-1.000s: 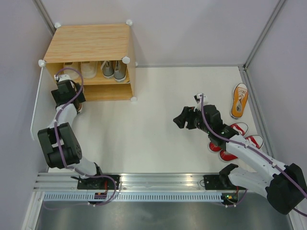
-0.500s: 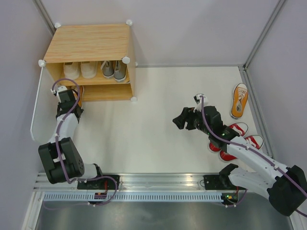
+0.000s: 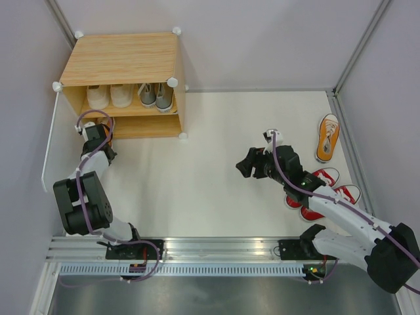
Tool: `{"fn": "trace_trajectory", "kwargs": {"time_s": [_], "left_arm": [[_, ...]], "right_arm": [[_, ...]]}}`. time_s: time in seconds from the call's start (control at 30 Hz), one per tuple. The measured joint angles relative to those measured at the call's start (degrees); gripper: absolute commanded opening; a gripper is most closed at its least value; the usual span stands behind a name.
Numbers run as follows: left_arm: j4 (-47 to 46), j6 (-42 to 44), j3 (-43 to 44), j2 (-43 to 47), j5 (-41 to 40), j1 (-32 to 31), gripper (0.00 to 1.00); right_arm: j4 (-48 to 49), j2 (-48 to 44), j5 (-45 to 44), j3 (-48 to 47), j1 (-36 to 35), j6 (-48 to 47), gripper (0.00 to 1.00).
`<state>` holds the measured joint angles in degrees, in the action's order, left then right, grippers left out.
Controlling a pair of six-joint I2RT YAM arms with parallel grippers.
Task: Place and organize the shoes in the shoe cabinet
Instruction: Place the shoe in the shoe cabinet.
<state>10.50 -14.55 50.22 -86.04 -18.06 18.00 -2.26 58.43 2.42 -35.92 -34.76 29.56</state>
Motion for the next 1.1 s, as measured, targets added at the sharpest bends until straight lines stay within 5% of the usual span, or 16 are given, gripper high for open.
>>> {"fn": "trace_trajectory", "kwargs": {"time_s": [0.63, 1.1], "left_arm": [[-0.37, 1.40, 12.04, -14.60, -4.35, 0.15, 0.12], [0.96, 1.38, 19.17, -20.68, -2.34, 0.28, 0.17]], "right_arm": [[-0.11, 3.32, -2.67, 0.00, 0.00, -0.92, 0.73], [-0.15, 5.55, -3.78, 0.00, 0.00, -1.22, 0.73]]}}
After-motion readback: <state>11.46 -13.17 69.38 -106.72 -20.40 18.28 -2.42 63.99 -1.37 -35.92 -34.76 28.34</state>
